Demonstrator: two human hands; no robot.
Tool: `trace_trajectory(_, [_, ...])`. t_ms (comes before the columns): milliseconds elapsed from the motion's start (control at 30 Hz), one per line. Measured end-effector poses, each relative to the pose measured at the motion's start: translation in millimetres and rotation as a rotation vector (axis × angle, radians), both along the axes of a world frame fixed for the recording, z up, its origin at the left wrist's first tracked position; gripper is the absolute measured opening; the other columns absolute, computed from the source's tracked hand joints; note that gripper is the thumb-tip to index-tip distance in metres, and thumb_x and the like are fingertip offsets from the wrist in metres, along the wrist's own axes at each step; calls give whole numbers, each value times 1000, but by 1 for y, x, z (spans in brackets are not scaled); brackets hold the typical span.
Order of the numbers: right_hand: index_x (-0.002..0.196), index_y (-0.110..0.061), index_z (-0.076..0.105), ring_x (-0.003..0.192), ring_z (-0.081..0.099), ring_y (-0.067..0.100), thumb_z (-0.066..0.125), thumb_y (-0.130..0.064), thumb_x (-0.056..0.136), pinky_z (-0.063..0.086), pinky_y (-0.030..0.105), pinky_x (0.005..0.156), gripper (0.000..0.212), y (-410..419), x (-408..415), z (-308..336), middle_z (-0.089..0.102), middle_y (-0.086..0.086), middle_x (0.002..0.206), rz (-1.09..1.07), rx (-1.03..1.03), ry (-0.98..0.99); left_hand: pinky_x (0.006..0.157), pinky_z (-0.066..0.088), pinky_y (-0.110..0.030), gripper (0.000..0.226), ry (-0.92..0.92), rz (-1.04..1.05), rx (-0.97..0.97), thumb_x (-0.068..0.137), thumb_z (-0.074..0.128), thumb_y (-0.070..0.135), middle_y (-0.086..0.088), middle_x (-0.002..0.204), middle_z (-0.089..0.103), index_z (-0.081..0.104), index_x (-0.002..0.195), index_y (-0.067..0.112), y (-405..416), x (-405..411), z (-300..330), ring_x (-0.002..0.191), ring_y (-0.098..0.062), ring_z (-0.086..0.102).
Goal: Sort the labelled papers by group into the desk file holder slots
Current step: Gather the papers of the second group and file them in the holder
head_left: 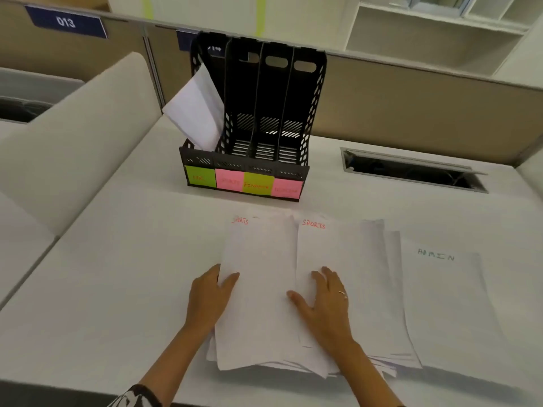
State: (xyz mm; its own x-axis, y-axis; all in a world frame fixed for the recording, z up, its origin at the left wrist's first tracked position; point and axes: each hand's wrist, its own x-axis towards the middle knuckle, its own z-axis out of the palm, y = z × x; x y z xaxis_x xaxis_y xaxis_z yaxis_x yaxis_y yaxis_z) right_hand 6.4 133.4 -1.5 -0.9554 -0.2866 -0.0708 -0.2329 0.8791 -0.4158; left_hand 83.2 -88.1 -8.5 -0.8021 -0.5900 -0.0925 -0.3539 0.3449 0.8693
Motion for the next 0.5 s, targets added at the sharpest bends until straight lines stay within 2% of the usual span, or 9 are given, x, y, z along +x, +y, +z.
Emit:
trace_trajectory(33, [143, -11, 31, 145, 16, 31, 46, -66, 83, 11, 44, 118, 83, 1, 2, -2, 22, 11, 156, 35, 65, -38, 55, 43, -9, 15, 10, -2, -15, 90, 60, 34, 16, 77, 62, 60, 83, 20, 4, -1, 0, 68, 0, 59])
trace_trajectory(100, [148, -9, 14, 147, 1, 32, 41, -61, 87, 2, 46, 118, 85, -2, 2, -2, 4, 11, 159, 70, 121, -88, 60, 43, -12, 14, 27, -1, -45, 92, 58, 30, 11, 84, 64, 61, 90, 16, 7, -4, 2, 71, -5, 59])
trace_trajectory(167, [149, -6, 6, 146, -3, 37, 42, -48, 90, 2, 50, 117, 81, -7, 0, 3, -2, 14, 159, 65, 137, -141, 67, 43, -15, 16, 56, -4, -70, 93, 56, 26, 8, 92, 62, 60, 101, 13, 9, -8, 3, 76, -7, 58])
trace_trajectory(233, [149, -4, 6, 145, 0, 42, 41, -37, 91, 7, 53, 116, 75, -13, -1, 10, 0, 18, 158, 59, 186, -192, 74, 44, -19, 23, 74, -4, -66, 94, 53, 25, 7, 99, 60, 59, 111, 11, 12, -10, 2, 85, -10, 57])
trace_trajectory(300, [144, -1, 21, 142, 15, 43, 40, -28, 93, 21, 51, 114, 60, -19, -3, 18, 14, 23, 155, 59, 235, -195, 79, 42, -20, 29, 81, 10, -43, 96, 51, 26, 6, 106, 59, 57, 118, 9, 14, -10, 0, 91, -10, 54])
trace_trajectory(333, [137, 0, 35, 137, 31, 41, 39, -23, 94, 32, 46, 110, 49, -20, -6, 22, 30, 24, 149, 52, 229, -170, 81, 41, -20, 32, 86, 23, -27, 96, 49, 26, 6, 108, 57, 56, 121, 8, 15, -9, -1, 94, -9, 53])
trace_trajectory(400, [114, -3, 56, 112, 57, 32, 40, -14, 95, 47, 33, 91, 28, -20, -11, 29, 58, 17, 123, 33, 185, -93, 86, 40, -23, 36, 80, 48, 8, 97, 47, 28, 9, 109, 52, 53, 126, 7, 14, -9, -2, 97, -10, 50])
trace_trajectory(433, [108, -5, 60, 103, 61, 28, 41, -12, 95, 49, 30, 85, 24, -19, -14, 33, 63, 13, 114, 26, 186, -65, 86, 41, -24, 37, 72, 52, 25, 97, 47, 30, 10, 109, 52, 53, 127, 8, 14, -9, -4, 97, -11, 50])
trace_trajectory(500, [104, -6, 64, 98, 62, 25, 47, -11, 93, 50, 28, 82, 21, -19, -17, 38, 64, 10, 108, 20, 234, -21, 82, 43, -24, 37, 55, 57, 56, 97, 45, 33, 9, 108, 54, 53, 125, 10, 12, -8, -7, 94, -13, 53])
